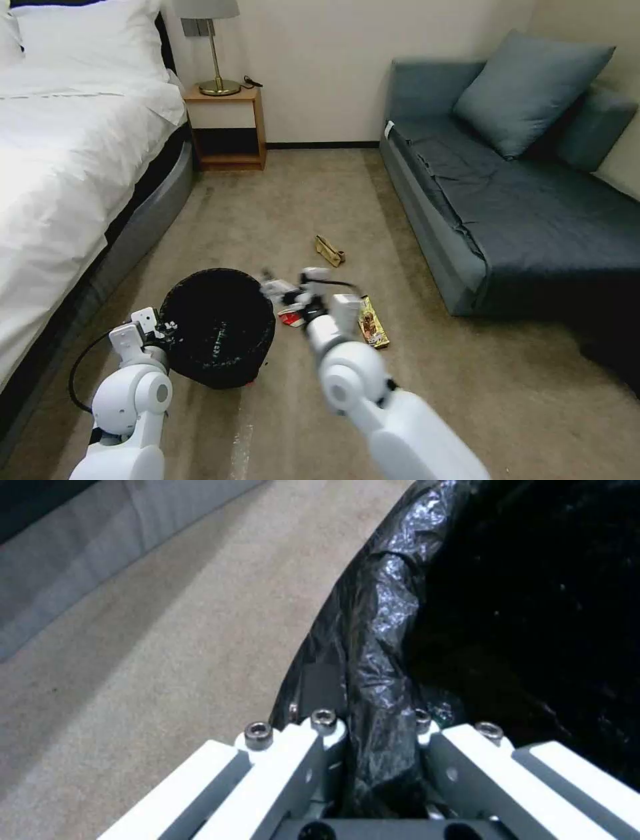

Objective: Pick up the trash bin, then pick up the garbage on the floor and place it into the trash bin.

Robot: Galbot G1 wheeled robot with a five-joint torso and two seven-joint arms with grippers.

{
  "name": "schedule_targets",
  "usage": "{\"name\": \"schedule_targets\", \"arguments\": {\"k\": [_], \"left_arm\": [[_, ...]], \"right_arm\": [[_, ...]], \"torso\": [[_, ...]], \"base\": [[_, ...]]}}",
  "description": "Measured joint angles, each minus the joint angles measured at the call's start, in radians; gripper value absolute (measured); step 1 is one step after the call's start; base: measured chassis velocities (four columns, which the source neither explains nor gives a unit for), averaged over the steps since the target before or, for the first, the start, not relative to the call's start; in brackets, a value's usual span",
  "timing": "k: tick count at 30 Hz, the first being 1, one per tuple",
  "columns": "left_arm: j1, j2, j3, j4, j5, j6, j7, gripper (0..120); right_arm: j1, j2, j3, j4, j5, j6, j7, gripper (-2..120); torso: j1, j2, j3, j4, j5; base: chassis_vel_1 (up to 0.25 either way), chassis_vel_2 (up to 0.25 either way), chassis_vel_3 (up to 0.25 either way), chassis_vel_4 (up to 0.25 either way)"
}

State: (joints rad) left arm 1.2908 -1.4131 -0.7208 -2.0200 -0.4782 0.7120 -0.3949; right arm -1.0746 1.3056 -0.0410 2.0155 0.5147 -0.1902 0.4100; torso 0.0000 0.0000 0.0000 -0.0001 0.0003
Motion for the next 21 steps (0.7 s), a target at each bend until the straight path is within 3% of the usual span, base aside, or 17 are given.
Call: {"name": "schedule_targets", "arguments": {"k": [6,8,15,21], "left_arm": [[-0.006,0.001,-0.004,0.004,-0.002,0.000,0.000,3],[-0.009,-0.002,-0.005,0.006,-0.002,-0.002,0.000,3],[-0.009,-0.011,-0.012,0.007,-0.002,-0.006,0.001,3],[-0.005,-0.011,-0.014,0.004,-0.001,-0.007,0.003,3]], "right_arm": [[-0.151,-0.029,0.098,0.062,-0.125,0.062,-0.065,100],[-0.221,-0.014,0.144,0.055,-0.238,0.137,-0.104,100],[-0.324,0.052,0.226,0.017,-0.445,0.326,-0.150,100],[-0.362,0.074,0.278,0.017,-0.509,0.375,-0.157,100]], "torso": [[0.000,0.000,0.000,-0.0002,-0.0001],[0.000,0.000,0.000,0.0000,0.0000],[0.000,0.000,0.000,0.0001,-0.0001],[0.000,0.000,0.000,0.0000,-0.0002]], "base": [[0.000,0.000,0.000,0.000],[0.000,0.000,0.000,0.000],[0.000,0.000,0.000,0.000],[-0.068,0.074,0.061,-0.077]]}}
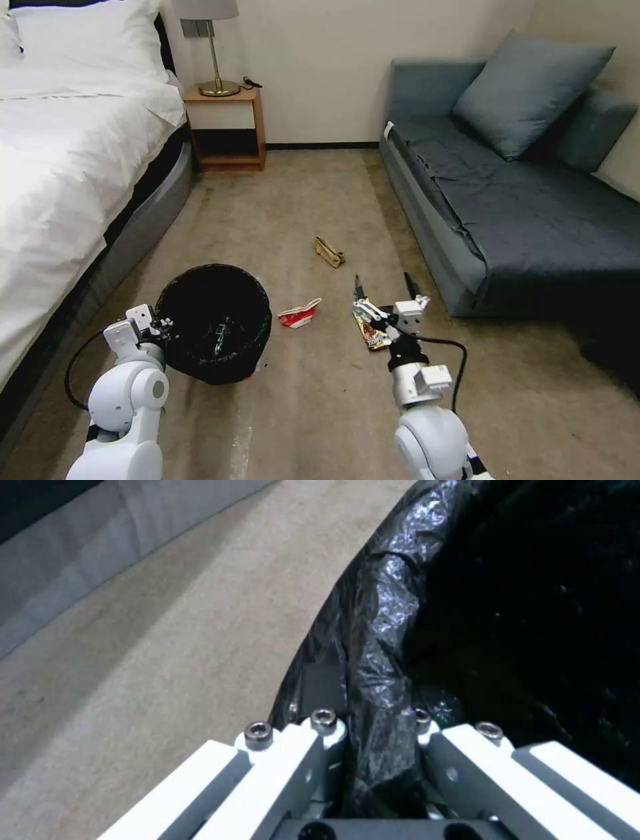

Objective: Pick up the trash bin, then pick up the garbage on the floor and place it into the trash bin.

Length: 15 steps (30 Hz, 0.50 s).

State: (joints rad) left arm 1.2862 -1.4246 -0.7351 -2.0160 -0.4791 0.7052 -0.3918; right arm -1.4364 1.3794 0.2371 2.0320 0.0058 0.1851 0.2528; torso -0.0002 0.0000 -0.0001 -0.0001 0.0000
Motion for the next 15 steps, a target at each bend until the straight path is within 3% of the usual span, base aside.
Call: {"name": "schedule_targets", "arguments": {"k": [8,15], "left_arm": [[0.007,-0.001,-0.002,-0.008,0.001,-0.003,0.001,3],[0.010,-0.002,-0.002,-0.012,0.001,-0.005,0.003,3]], "right_arm": [[0.003,-0.013,0.018,0.005,0.001,-0.008,0.003,100],[0.063,-0.040,-0.007,-0.039,0.050,-0.058,0.004,100]], "torso": [[0.000,0.000,0.000,0.0000,-0.0001],[0.000,0.000,0.000,0.0000,0.0001]], "base": [[-0.198,0.200,0.185,-0.194],[-0.118,0.110,0.109,-0.112]]}}
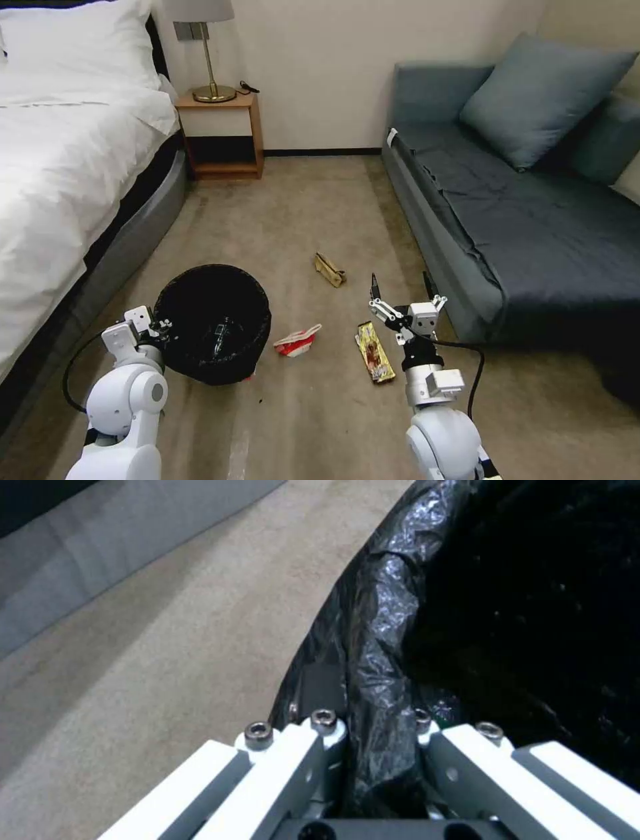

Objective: Pick up the trash bin, then pick up the garbage on the floor and place it into the trash bin.

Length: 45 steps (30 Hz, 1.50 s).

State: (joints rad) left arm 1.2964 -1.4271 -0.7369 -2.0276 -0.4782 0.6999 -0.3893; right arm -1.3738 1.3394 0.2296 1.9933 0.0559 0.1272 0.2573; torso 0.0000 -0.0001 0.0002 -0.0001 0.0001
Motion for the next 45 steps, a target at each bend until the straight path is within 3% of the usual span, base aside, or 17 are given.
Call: {"name": "schedule_targets", "arguments": {"k": [4,7,9,10,12,18,26,45], "left_arm": [[-0.002,0.001,-0.002,0.000,0.000,0.000,0.000,3],[-0.001,0.003,-0.007,-0.001,0.000,-0.001,0.001,3],[0.001,0.003,-0.009,-0.002,0.000,-0.001,0.002,3],[0.001,0.003,-0.009,-0.002,0.000,-0.001,0.002,3],[0.006,0.003,-0.012,-0.006,0.000,-0.002,0.003,3],[0.018,0.002,-0.017,-0.012,0.000,-0.005,0.003,3],[0.022,0.000,-0.022,-0.013,0.004,-0.007,0.003,3],[0.023,-0.002,-0.026,0.001,0.012,-0.016,0.003,3]], "right_arm": [[0.084,-0.029,-0.025,-0.065,0.050,-0.066,0.002,100],[0.202,-0.084,-0.071,-0.140,0.181,-0.201,0.009,100],[0.278,-0.137,-0.118,-0.189,0.336,-0.314,0.026,100],[0.278,-0.137,-0.118,-0.189,0.336,-0.314,0.026,100],[0.366,-0.210,-0.175,-0.268,0.468,-0.419,0.035,100],[0.467,-0.307,-0.287,-0.464,0.598,-0.523,0.003,100],[0.484,-0.349,-0.379,-0.589,0.656,-0.550,-0.063,100],[0.471,-0.259,-0.436,-0.760,0.558,-0.471,-0.099,98]], "torso": [[0.000,0.000,0.000,0.0002,0.0000],[0.000,0.000,0.000,0.0004,-0.0001],[0.000,0.000,0.000,0.0003,0.0002],[0.000,0.000,0.000,0.0003,0.0002],[0.000,0.000,0.000,0.0002,-0.0002],[0.000,0.000,0.000,0.0001,0.0001],[0.000,0.000,0.000,0.0001,0.0001],[0.000,0.000,0.000,0.0001,-0.0002]], "base": [[-0.003,0.010,0.013,-0.002],[0.000,0.000,0.000,0.000],[0.000,0.000,0.000,0.000],[0.000,0.000,0.000,0.000],[0.000,0.000,0.000,0.000],[0.000,0.000,0.000,0.000],[0.000,0.000,0.000,0.000],[0.000,0.000,0.000,0.000]]}}
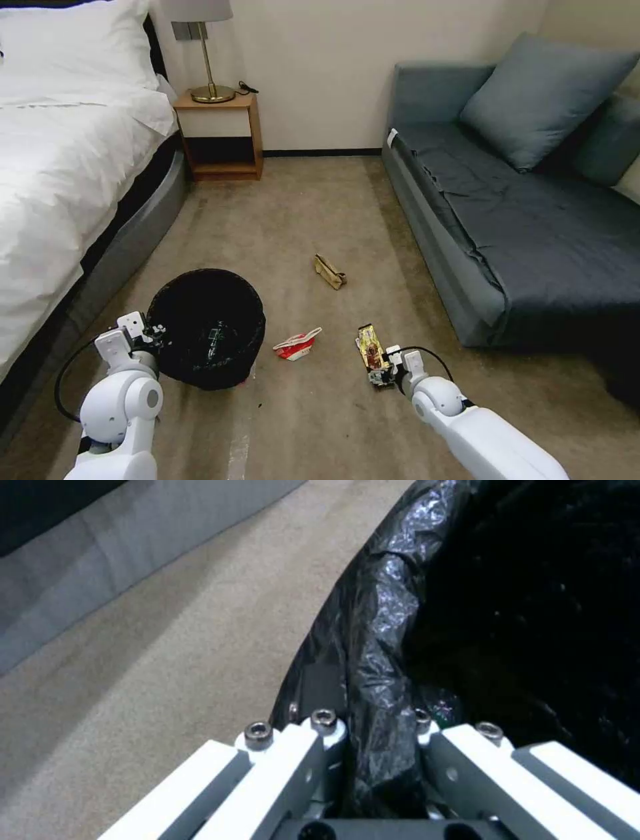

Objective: Pick up the trash bin, then pick up the garbage on the floor and place it into the trash bin.

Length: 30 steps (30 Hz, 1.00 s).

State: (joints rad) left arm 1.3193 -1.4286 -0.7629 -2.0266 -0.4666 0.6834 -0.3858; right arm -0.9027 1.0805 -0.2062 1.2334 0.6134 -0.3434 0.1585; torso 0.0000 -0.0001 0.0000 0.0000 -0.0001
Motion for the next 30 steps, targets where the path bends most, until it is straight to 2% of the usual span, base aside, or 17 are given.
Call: {"name": "schedule_targets", "arguments": {"k": [9,19,30], "left_arm": [[-0.001,0.008,-0.002,0.005,-0.001,-0.002,0.000,3],[0.001,0.012,-0.003,0.006,-0.003,-0.005,0.002,3],[0.001,0.009,-0.001,0.008,0.000,-0.008,0.004,3]], "right_arm": [[0.018,0.044,-0.013,-0.073,-0.028,0.031,-0.006,88],[0.044,0.076,-0.008,-0.173,-0.062,0.064,-0.024,88],[0.055,0.080,0.004,-0.209,-0.074,0.083,-0.032,88]], "torso": [[0.000,0.000,0.000,0.0000,0.0000],[0.000,0.000,0.000,0.0000,0.0001],[0.000,0.000,0.000,0.0002,0.0000]], "base": [[0.000,0.000,0.000,0.000],[0.000,0.000,0.000,0.000],[0.000,0.000,0.000,0.000]]}}
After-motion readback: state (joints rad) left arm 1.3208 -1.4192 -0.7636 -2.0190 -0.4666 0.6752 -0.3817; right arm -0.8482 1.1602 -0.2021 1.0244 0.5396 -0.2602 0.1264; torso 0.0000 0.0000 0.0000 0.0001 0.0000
